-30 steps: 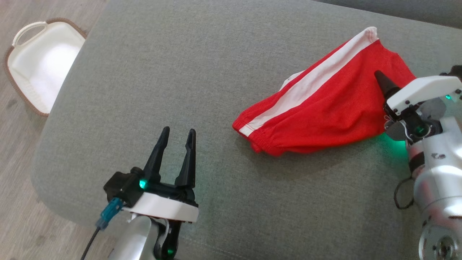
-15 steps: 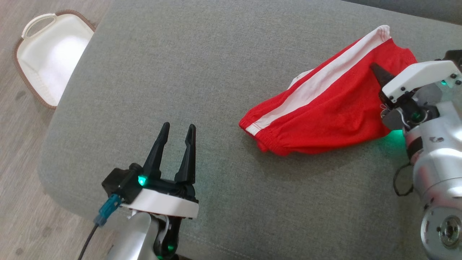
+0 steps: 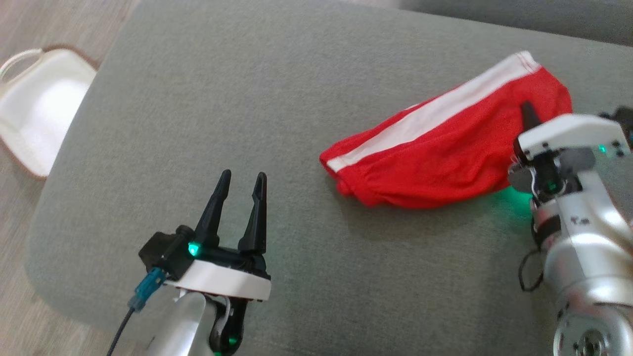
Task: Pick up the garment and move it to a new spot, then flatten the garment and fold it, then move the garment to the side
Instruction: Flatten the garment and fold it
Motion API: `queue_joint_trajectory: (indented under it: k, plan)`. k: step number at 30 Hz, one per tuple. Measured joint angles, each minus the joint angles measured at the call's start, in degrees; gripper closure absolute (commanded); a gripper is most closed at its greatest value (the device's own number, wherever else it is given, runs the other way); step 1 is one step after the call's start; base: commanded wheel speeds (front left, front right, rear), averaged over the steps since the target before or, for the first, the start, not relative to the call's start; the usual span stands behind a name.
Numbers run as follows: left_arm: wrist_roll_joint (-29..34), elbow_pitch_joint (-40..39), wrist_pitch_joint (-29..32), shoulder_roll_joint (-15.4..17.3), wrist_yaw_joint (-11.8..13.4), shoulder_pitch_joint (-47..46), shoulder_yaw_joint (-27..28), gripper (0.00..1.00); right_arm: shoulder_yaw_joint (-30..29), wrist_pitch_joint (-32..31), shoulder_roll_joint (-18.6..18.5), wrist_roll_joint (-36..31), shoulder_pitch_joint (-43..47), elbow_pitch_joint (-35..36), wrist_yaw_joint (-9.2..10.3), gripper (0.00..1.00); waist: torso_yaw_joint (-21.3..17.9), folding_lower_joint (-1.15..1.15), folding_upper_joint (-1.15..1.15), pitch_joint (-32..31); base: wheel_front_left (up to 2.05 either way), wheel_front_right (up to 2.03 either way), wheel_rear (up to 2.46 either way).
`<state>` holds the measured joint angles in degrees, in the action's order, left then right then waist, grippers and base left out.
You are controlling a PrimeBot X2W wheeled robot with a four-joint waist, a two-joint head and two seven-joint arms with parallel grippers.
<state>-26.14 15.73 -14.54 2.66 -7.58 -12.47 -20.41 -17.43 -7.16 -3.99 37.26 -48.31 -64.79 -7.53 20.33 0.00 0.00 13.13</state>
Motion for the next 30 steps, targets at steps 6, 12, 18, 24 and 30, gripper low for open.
queue_joint_trajectory:
  k: [6,12,18,24,30]
  plan:
    - [0.5,0.1,0.0,0.0,0.0,0.9,0.2,0.00,2.2,6.4,0.1,8.5,5.2,1.3,0.00,1.00,-2.9,0.00,0.00,-3.0,0.00,0.00,0.00]
    - [1.0,0.4,0.0,0.0,0.0,3.8,0.4,0.00,5.1,13.8,0.2,15.2,9.6,-0.2,0.00,1.00,-5.8,-0.01,0.00,-6.0,0.00,0.00,0.00]
    - [1.5,0.4,0.0,0.0,0.0,5.0,0.6,0.00,11.4,17.8,0.3,22.2,12.6,-0.2,0.00,1.00,-8.0,-0.02,0.00,-8.0,0.00,0.00,0.00]
    - [1.5,0.4,0.0,0.0,0.0,6.3,0.2,0.00,15.6,20.7,0.4,27.1,16.3,2.0,0.00,1.00,-8.6,-0.01,0.00,-9.0,0.00,0.00,0.00]
    - [2.0,0.4,0.0,0.1,0.0,6.9,0.2,0.00,17.4,21.6,0.3,27.9,17.3,2.7,0.00,1.00,-8.2,-0.01,0.00,-8.9,0.00,0.00,0.00]
